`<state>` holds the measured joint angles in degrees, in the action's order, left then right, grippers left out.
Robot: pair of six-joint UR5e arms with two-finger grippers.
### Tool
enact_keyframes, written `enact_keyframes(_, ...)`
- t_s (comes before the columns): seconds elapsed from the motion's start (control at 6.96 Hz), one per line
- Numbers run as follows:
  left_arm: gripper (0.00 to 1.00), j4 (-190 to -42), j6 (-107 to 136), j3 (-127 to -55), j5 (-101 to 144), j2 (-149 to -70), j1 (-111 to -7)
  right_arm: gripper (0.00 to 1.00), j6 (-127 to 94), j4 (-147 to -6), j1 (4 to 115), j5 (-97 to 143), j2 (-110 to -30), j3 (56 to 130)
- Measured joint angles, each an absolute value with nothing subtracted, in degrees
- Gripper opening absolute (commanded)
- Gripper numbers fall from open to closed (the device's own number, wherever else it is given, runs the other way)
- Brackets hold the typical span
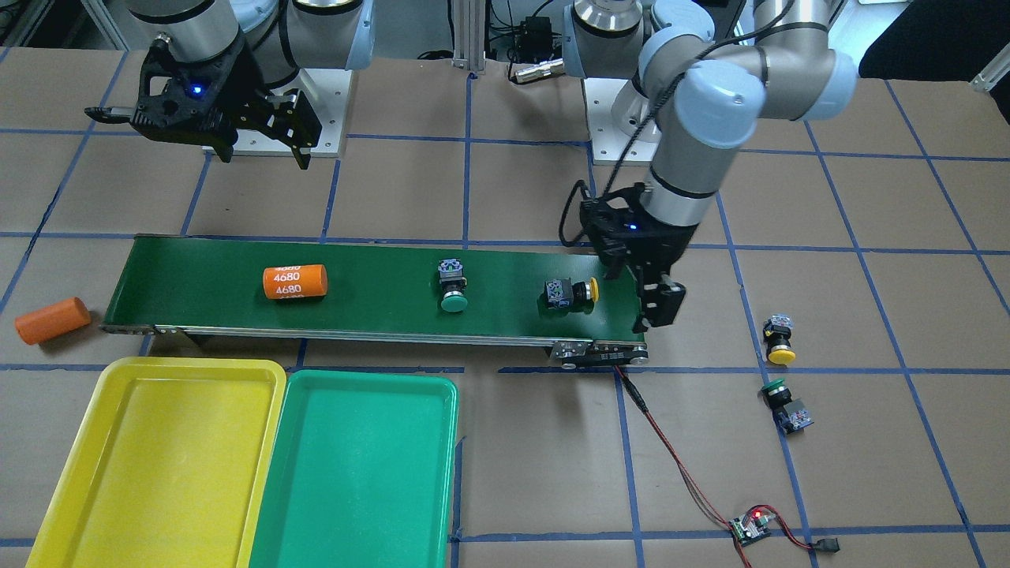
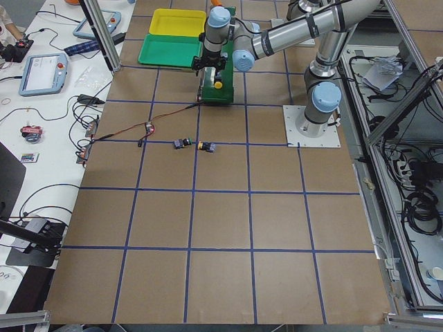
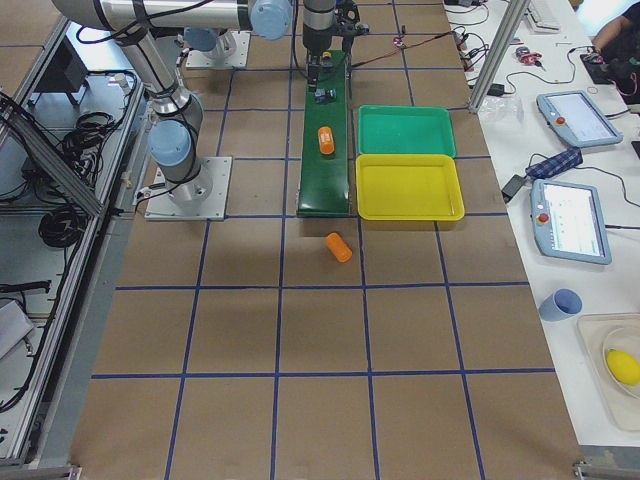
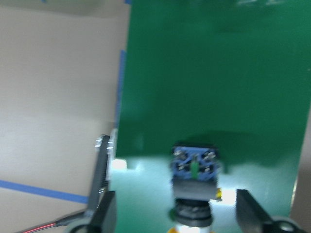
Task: Sort buttons by color to trays
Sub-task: 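Grasp a switch with left gripper while right gripper lowers onto belt switch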
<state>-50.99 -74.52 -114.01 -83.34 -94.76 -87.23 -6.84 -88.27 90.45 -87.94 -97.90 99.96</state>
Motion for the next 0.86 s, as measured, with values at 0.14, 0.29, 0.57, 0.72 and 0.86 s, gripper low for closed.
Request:
enact_keyframes(0.14, 1.0, -53.21, -71.58, -112.42, -80.77, -95.99, -80.13, 1.0, -7.18, -88.25, 90.44, -87.92, -96.98, 99.99)
enact_keyframes(0.29, 1.0, -54.04, -64.45, -111.7, -79.82, -97.62, -75.29, 1.0, -7.37, -88.22, 90.44, -87.71, -96.12, 100.01)
enact_keyframes(0.57, 1.0, -54.06, -39.68, -108.15, -80.42, -103.53, -72.37, 1.0, -7.32, -89.14, 90.59, -87.13, -94.57, 100.25)
enact_keyframes(0.72, 1.0, -53.95, -28.83, -104.87, -83.56, -107.14, -72.08, 1.0, -7.48, -90.62, 90.79, -86.98, -93.37, 100.38)
enact_keyframes(0.86, 1.0, -53.86, -21.01, -101.96, -88.54, -110.53, -71.58, 1.0, -8.76, -91.43, 91.03, -86.95, -92.06, 100.5)
